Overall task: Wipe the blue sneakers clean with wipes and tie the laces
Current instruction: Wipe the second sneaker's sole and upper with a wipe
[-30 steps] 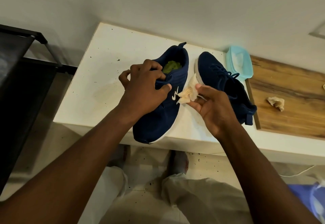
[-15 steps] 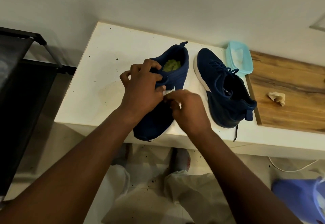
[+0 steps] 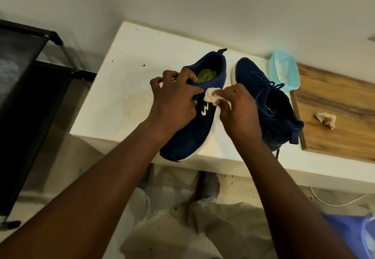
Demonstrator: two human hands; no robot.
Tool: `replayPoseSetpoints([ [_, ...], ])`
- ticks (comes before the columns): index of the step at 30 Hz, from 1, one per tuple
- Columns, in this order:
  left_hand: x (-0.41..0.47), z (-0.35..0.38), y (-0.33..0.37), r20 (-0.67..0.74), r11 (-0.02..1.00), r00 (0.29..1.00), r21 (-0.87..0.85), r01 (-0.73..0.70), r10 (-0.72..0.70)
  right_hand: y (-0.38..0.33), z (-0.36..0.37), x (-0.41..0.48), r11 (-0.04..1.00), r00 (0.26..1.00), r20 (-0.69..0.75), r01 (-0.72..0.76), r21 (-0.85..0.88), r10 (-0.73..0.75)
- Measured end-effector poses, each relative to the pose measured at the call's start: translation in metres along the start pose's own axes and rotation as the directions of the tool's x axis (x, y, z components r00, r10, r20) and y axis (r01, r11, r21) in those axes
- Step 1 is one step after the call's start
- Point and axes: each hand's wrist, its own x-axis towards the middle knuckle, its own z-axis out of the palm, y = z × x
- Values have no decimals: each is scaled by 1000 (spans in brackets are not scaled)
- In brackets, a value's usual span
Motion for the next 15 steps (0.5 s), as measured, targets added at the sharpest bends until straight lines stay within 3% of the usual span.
replayPoseSetpoints([
  [2,-1,-1,-1,-1,1000,1000,14,-17,17,-10,6,-4,1000,1000,3,9,28,-10],
  [7,0,-6,-8,5,994,996,58,-94,93,-21,-4,-23,968,920,317,251,-26,-230],
  [9,1,-6,-9,33,991,993,65,-116,114,-14,-7,-16,966,947,246,239,-101,-209],
  [12,2,-4,-9,33,992,993,46,-116,114,-5,2,3,993,999,32,35,-110,-32],
  [13,2,-3,-9,26,993,994,34,-111,111,-10,5,3,997,1000,25,10,-73,-8],
  [15,2,-2,-9,22,996,995,7,-94,93,-22,10,-7,992,987,117,116,-53,-109],
])
